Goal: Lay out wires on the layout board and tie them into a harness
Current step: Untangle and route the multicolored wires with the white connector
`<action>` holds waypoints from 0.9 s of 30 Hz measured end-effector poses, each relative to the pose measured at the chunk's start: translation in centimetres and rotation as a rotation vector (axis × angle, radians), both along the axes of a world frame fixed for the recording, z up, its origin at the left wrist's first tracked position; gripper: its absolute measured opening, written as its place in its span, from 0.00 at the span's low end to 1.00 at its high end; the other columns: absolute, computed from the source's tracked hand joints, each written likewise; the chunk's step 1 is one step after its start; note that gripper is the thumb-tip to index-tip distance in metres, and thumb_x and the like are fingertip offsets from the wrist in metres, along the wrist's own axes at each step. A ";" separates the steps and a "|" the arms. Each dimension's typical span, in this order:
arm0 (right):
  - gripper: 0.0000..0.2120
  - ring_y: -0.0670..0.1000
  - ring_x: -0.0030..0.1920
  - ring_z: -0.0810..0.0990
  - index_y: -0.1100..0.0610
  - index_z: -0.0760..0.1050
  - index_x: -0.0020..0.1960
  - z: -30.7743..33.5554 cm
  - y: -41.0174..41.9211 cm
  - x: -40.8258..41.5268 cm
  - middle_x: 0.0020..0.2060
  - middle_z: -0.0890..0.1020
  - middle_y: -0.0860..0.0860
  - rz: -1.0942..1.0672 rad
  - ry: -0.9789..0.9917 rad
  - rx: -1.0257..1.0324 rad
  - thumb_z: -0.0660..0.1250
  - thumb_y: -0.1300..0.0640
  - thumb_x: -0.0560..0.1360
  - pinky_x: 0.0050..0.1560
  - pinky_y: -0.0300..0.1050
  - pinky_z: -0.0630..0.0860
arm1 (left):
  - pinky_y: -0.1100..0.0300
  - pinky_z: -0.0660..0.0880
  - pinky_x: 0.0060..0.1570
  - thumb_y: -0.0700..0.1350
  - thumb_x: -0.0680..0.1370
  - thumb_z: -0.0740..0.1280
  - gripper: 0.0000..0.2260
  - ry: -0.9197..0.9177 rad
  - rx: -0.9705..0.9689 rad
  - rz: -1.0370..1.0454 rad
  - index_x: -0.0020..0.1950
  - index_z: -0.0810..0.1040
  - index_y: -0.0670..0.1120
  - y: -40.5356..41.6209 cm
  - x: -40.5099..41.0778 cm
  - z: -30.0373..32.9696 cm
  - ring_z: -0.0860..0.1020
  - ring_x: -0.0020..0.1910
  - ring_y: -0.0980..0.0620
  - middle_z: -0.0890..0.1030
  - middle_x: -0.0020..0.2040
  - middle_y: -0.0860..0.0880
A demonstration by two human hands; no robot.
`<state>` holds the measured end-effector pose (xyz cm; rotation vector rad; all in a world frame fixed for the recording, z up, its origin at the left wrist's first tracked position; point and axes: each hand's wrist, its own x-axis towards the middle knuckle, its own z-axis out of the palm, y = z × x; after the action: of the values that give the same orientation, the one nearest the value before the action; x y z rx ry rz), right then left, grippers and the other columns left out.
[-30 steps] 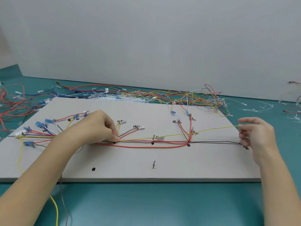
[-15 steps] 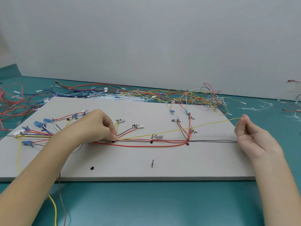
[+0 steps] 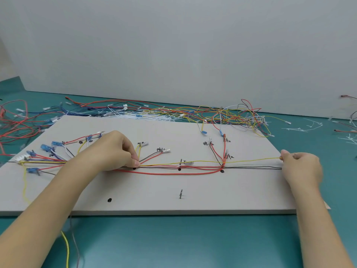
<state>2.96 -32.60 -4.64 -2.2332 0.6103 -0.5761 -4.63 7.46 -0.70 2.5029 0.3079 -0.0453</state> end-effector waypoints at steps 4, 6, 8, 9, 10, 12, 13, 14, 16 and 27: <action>0.17 0.62 0.40 0.73 0.67 0.79 0.39 0.2 0.3 -0.1 0.34 0.77 0.60 0.014 0.036 -0.090 0.64 0.55 0.79 0.41 0.48 0.66 | 0.63 0.65 0.30 0.45 0.66 0.79 0.09 -0.036 0.086 0.063 0.28 0.83 0.53 -0.8 -0.2 0.0 0.77 0.33 0.56 0.79 0.26 0.56; 0.17 0.62 0.40 0.73 0.67 0.79 0.38 0.2 0.3 -0.2 0.34 0.77 0.61 0.024 0.033 -0.095 0.64 0.55 0.79 0.41 0.48 0.66 | 0.64 0.64 0.28 0.45 0.67 0.78 0.09 -0.053 0.153 0.077 0.29 0.83 0.53 -1.2 -0.3 -0.1 0.76 0.33 0.58 0.79 0.28 0.57; 0.17 0.62 0.41 0.73 0.67 0.79 0.38 0.3 0.3 -0.2 0.34 0.77 0.61 0.028 0.019 -0.100 0.64 0.55 0.79 0.41 0.48 0.66 | 0.65 0.63 0.28 0.45 0.68 0.78 0.09 -0.070 0.188 0.087 0.29 0.82 0.53 -1.4 -0.4 -0.2 0.75 0.34 0.59 0.79 0.30 0.56; 0.17 0.61 0.40 0.73 0.67 0.79 0.38 0.3 0.3 -0.2 0.33 0.77 0.61 0.028 0.017 -0.106 0.64 0.56 0.79 0.41 0.48 0.66 | 0.65 0.63 0.28 0.45 0.68 0.78 0.09 -0.076 0.194 0.093 0.29 0.82 0.53 -1.5 -0.4 -0.2 0.75 0.34 0.59 0.79 0.30 0.56; 0.17 0.61 0.40 0.72 0.67 0.79 0.38 0.3 0.5 -0.1 0.33 0.77 0.61 0.029 0.018 -0.117 0.64 0.56 0.79 0.41 0.48 0.66 | 0.65 0.63 0.28 0.45 0.68 0.77 0.09 -0.083 0.196 0.098 0.29 0.82 0.53 -1.5 -0.5 -0.3 0.74 0.33 0.60 0.79 0.30 0.56; 0.18 0.61 0.40 0.72 0.68 0.78 0.36 0.3 0.7 -0.1 0.32 0.76 0.61 0.037 0.018 -0.144 0.64 0.56 0.79 0.41 0.48 0.65 | 0.65 0.63 0.28 0.44 0.68 0.77 0.10 -0.092 0.191 0.099 0.28 0.81 0.53 -1.5 -0.5 -0.4 0.75 0.33 0.59 0.79 0.29 0.56; 0.18 0.62 0.41 0.72 0.67 0.77 0.36 0.3 0.7 -0.1 0.33 0.76 0.61 0.038 0.016 -0.150 0.64 0.57 0.79 0.41 0.48 0.65 | 0.65 0.63 0.28 0.44 0.68 0.77 0.11 -0.095 0.189 0.097 0.27 0.81 0.53 -1.5 -0.5 -0.5 0.75 0.33 0.59 0.79 0.29 0.56; 0.18 0.62 0.41 0.72 0.67 0.77 0.36 0.3 0.7 -0.1 0.33 0.76 0.60 0.039 0.013 -0.154 0.63 0.56 0.79 0.41 0.48 0.65 | 0.65 0.63 0.28 0.43 0.68 0.77 0.12 -0.099 0.188 0.096 0.27 0.81 0.53 -1.5 -0.6 -0.5 0.75 0.33 0.58 0.79 0.29 0.55; 0.18 0.62 0.41 0.72 0.67 0.77 0.35 0.2 0.7 -0.1 0.32 0.76 0.60 0.037 0.010 -0.156 0.64 0.56 0.79 0.41 0.48 0.65 | 0.66 0.63 0.28 0.43 0.69 0.77 0.12 -0.108 0.193 0.096 0.27 0.80 0.54 -1.5 -0.6 -0.6 0.75 0.33 0.58 0.79 0.30 0.55; 0.17 0.62 0.42 0.76 0.66 0.79 0.36 -0.2 1.5 -0.2 0.35 0.81 0.60 0.082 -0.069 -0.085 0.65 0.55 0.78 0.44 0.50 0.71 | 0.67 0.63 0.30 0.42 0.69 0.76 0.10 -0.150 0.183 0.151 0.30 0.81 0.53 -0.7 -0.1 -0.5 0.74 0.35 0.60 0.79 0.30 0.56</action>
<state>2.74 -31.14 -4.79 -2.2955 0.4649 -0.6447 -4.78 6.73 -1.17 2.6364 0.4552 0.2403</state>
